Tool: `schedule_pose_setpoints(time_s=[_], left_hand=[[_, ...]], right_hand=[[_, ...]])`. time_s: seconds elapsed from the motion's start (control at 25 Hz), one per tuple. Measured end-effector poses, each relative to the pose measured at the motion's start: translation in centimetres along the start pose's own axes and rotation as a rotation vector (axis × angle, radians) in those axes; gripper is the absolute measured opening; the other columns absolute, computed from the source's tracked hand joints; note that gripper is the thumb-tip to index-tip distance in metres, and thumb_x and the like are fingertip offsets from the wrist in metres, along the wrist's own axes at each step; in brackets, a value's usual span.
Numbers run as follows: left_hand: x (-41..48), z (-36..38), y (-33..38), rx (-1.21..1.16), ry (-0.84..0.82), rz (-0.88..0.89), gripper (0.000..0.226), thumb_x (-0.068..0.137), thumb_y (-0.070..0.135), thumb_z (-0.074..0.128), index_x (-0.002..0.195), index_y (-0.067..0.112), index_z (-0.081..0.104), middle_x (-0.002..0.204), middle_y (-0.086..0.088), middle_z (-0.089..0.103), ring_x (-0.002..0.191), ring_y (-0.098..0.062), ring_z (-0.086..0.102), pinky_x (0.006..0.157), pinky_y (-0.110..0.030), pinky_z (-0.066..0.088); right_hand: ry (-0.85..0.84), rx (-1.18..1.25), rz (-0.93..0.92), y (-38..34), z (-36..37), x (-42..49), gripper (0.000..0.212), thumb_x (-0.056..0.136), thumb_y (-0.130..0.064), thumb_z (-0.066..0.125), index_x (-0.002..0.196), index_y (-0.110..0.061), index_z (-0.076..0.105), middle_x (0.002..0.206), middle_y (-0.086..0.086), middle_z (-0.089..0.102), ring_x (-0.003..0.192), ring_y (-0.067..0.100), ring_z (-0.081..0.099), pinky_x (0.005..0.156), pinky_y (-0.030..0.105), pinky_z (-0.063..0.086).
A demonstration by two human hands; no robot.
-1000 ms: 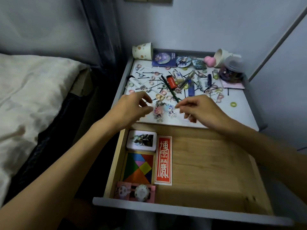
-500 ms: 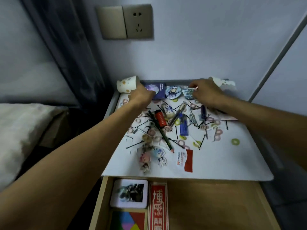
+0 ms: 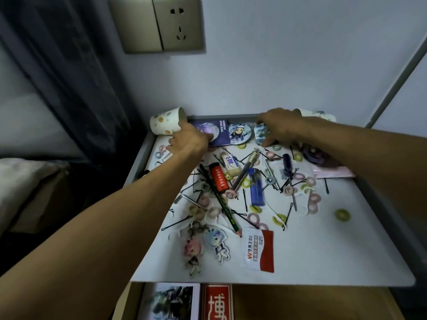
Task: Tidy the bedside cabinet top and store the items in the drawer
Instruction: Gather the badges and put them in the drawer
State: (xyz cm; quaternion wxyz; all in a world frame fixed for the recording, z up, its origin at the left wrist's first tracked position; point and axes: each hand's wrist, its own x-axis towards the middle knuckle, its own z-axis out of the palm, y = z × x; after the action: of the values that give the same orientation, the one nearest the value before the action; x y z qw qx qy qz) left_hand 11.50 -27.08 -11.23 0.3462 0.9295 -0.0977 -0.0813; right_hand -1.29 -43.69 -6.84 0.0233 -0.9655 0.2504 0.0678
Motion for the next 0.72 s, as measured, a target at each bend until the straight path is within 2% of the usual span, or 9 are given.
schedule_pose_setpoints(time_s=[0.12,0.32,0.36,0.44,0.48,0.56,0.64,0.72], left_hand=[[0.2,-0.2,0.1,-0.159,-0.002,-0.001,0.080,0.076,0.037,0.081,0.137,0.014,0.033,0.126,-0.017,0.057,0.112,-0.038,0.057,0.094,-0.051,0.049],[-0.8,-1.7,1.4,-0.342,0.025,0.146,0.050,0.084,0.008,0.073,0.121,0.015,0.041,0.117,-0.010,0.058,0.102,-0.031,0.061,0.081,-0.041,0.058],[-1.2,-2.1,1.4,-0.353,0.038,0.209,0.046,0.084,0.005,0.072,0.119,0.017,0.043,0.115,-0.007,0.058,0.100,-0.028,0.062,0.076,-0.038,0.059],[-2.8,-3.5,1.6,-0.298,0.084,0.383,0.037,0.086,0.002,0.067,0.117,0.018,0.054,0.108,0.001,0.062,0.094,-0.017,0.061,0.066,-0.019,0.057],[-3.8,-4.4,1.7,-0.249,0.112,0.474,0.032,0.087,0.002,0.066,0.114,0.018,0.061,0.103,0.004,0.065,0.091,-0.011,0.061,0.066,-0.012,0.054],[-6.6,-7.2,1.8,-0.196,0.113,0.593,0.023,0.086,0.005,0.068,0.104,0.019,0.073,0.095,0.007,0.071,0.085,-0.004,0.062,0.074,-0.014,0.052],[-9.5,-9.7,1.0,-0.210,-0.031,0.588,0.019,0.084,0.008,0.072,0.101,0.017,0.077,0.094,0.005,0.073,0.084,-0.007,0.064,0.076,-0.016,0.049],[-13.0,-11.8,-0.7,-0.227,-0.206,0.529,0.019,0.083,0.009,0.072,0.100,0.016,0.078,0.095,0.002,0.074,0.083,-0.012,0.065,0.072,-0.019,0.047]], right_hand=[[0.039,0.040,-0.007,0.0,0.0,0.0,0.064,0.075,-0.025,0.082,0.130,-0.013,0.051,0.122,0.010,0.057,0.112,0.028,0.053,0.075,0.031,0.030],[0.131,0.110,-0.026,0.4,-0.5,-0.6,0.040,0.077,-0.020,0.080,0.112,-0.011,0.062,0.108,0.013,0.063,0.090,0.027,0.055,0.080,0.037,0.044],[0.170,0.132,-0.043,0.4,-0.8,-0.8,0.034,0.079,-0.018,0.079,0.108,-0.010,0.064,0.106,0.014,0.065,0.087,0.027,0.057,0.077,0.035,0.046],[0.209,0.207,-0.100,0.0,-1.7,-2.1,0.023,0.083,-0.017,0.073,0.103,-0.010,0.065,0.103,0.012,0.066,0.084,0.024,0.057,0.070,0.031,0.043],[0.212,0.281,-0.125,-0.1,-2.2,-3.0,0.019,0.086,-0.018,0.071,0.102,-0.011,0.065,0.102,0.010,0.067,0.085,0.023,0.058,0.068,0.030,0.042],[0.193,0.524,-0.155,-1.0,-3.3,-6.0,0.016,0.088,-0.020,0.068,0.102,-0.013,0.064,0.098,0.005,0.069,0.087,0.022,0.065,0.073,0.032,0.050],[0.128,0.906,-0.158,-2.5,-3.9,-10.3,0.019,0.089,-0.016,0.068,0.107,-0.015,0.064,0.097,0.004,0.072,0.087,0.023,0.071,0.078,0.040,0.058],[0.071,1.161,-0.157,-4.5,-4.0,-15.1,0.028,0.087,-0.011,0.069,0.114,-0.014,0.061,0.098,0.004,0.073,0.086,0.020,0.073,0.073,0.030,0.060]])
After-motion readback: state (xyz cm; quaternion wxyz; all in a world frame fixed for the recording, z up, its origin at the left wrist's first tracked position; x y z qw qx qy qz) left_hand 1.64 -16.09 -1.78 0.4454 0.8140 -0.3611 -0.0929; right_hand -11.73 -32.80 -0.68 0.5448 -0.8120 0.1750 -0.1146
